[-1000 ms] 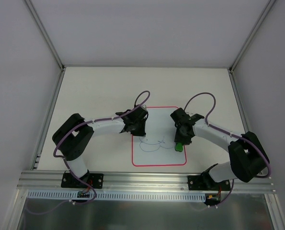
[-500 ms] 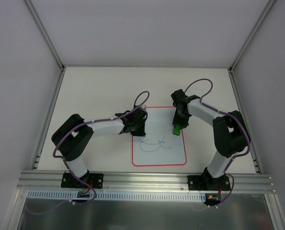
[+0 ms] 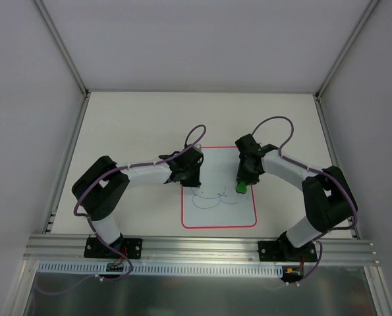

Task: Erase the whiteboard

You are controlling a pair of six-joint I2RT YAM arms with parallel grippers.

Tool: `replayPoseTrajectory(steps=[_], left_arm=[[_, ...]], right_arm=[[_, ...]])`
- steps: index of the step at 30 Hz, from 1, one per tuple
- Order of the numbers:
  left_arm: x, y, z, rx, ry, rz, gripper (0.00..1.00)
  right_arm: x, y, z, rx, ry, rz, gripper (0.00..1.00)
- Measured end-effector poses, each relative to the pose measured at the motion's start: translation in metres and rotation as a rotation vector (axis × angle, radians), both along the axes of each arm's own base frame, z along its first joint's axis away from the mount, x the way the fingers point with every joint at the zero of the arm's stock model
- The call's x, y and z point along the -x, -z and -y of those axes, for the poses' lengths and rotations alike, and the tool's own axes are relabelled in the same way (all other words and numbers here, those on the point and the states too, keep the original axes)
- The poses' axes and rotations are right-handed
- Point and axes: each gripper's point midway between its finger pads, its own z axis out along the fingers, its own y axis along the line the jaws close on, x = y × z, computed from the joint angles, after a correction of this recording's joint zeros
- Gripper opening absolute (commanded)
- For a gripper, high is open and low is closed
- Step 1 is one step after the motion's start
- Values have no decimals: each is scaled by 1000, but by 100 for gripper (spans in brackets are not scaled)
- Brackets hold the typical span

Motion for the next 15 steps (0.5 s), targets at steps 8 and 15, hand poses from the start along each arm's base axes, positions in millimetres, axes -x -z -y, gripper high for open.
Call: replayPoseTrajectory(steps=[8, 15], left_arm=[[-1, 0, 1, -5, 0, -5, 4], [0, 0, 1, -5, -1, -7, 4]], right_arm=[[64, 2, -29, -21, -156, -23, 0], [60, 2, -20, -26, -95, -39, 0]])
